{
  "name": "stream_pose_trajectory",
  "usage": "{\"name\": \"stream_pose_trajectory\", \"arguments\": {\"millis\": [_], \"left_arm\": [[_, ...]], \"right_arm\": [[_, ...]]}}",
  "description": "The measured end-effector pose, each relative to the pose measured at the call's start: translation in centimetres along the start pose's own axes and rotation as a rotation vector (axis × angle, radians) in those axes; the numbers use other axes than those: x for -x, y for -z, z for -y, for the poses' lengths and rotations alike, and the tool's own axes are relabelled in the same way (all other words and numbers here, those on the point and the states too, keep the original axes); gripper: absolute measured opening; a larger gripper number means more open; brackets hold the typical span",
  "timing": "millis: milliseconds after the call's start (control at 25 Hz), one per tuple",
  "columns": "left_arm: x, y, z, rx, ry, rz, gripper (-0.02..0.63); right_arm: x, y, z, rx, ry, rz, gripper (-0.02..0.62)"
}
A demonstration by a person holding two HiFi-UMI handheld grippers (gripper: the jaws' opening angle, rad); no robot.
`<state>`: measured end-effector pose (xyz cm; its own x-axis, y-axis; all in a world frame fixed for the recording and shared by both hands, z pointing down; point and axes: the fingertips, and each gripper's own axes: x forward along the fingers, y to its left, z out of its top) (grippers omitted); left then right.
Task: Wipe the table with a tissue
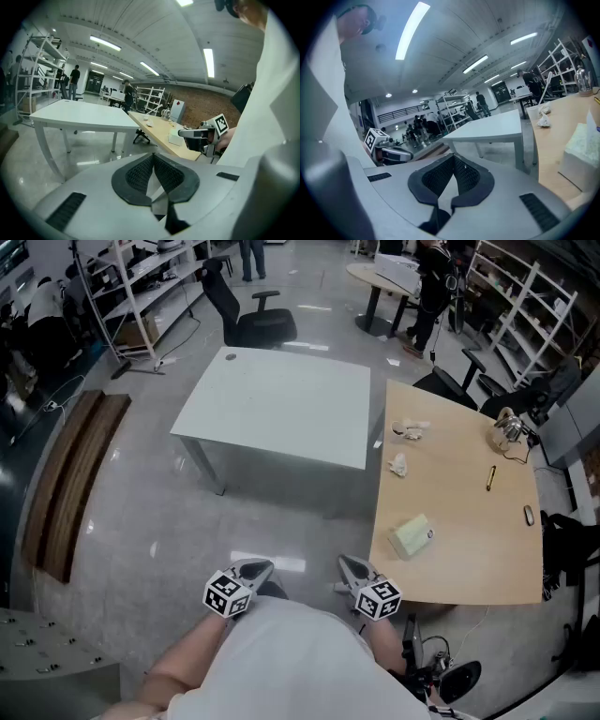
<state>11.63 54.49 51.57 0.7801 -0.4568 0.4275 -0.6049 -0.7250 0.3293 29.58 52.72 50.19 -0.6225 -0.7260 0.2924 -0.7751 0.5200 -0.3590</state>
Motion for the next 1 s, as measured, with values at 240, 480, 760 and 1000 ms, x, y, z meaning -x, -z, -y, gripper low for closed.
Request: {"name": "stream_pose_trajectory", "arguments": {"millis": [240, 480, 760, 1000], "left_arm": [[-1.4, -2.9, -3.7, -0.03, -0.001, 0.023, 0.018], [-1.9, -4.9, -6.1, -0.035, 0.02, 0.028, 0.018], [-2.0, -5.3, -8.0, -0.024, 0.064, 0.021, 0.018], [-1.5, -6.5, -9.5, -0.03, 0.089, 0.051, 0.018]], "right_arm": [[-3.9, -2.4, 0.8, 0.051, -0.007, -0.007, 0.015], [-6.2, -4.6, 1.5, 0.072, 0.024, -0.018, 0.015], [-8.2, -5.8, 1.8, 0.067, 0.089, -0.04, 0.015], [-10.3, -8.2, 2.4, 0.109, 0.122, -0.025, 0.015]]}}
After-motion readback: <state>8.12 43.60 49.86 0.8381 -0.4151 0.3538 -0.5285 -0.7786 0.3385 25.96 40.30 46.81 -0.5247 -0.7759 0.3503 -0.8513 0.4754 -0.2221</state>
